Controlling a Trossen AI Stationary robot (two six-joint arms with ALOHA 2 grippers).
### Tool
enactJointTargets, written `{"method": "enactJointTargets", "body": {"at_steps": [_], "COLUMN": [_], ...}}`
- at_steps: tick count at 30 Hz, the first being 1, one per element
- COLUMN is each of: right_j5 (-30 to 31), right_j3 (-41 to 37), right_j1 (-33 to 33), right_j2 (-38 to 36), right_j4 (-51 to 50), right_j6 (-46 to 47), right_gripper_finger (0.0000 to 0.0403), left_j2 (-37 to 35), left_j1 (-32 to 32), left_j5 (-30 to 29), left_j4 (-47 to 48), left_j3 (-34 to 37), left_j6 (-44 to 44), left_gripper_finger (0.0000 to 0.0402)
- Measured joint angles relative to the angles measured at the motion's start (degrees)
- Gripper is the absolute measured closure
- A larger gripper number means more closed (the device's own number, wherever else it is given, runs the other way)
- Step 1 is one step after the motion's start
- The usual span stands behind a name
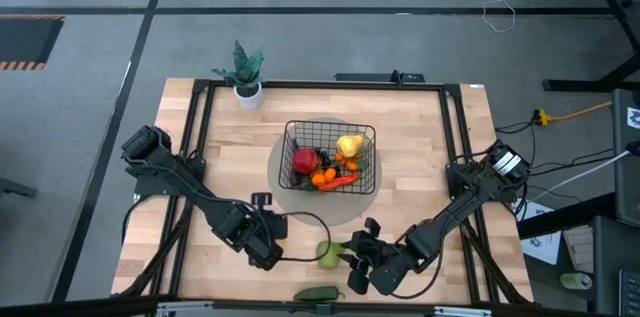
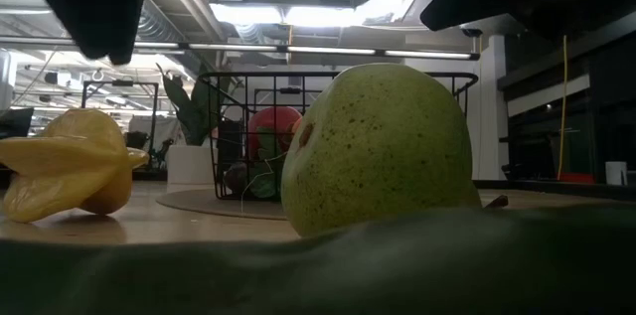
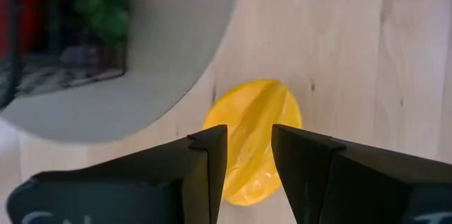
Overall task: Build produce basket
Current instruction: Put the yellow starfruit into the black wire basket
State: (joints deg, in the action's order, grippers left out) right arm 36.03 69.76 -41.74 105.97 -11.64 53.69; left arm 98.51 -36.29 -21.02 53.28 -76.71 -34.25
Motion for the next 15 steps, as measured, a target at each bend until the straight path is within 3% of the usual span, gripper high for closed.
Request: {"method": "enactJointTargets", "body": {"at_steps": [4,15], "right_j5": [0.0,0.0], "right_j3": [0.0,0.0], "right_j1": [0.0,0.0], "right_j2": [0.0,0.0], "right_j4": [0.3,0.3], "right_j6": [0.0,0.0], "right_gripper_finger": [0.0282,0.0282], "left_j2": [2.6,8.5], "left_j1": [0.0,0.0], "left_j5": [0.9,0.9], "left_j4": [-0.2,-0.1], "left_j3": [0.0,0.0], "left_j6": [5.8,9.4], "left_gripper_finger": [0.0301,0.0302]}}
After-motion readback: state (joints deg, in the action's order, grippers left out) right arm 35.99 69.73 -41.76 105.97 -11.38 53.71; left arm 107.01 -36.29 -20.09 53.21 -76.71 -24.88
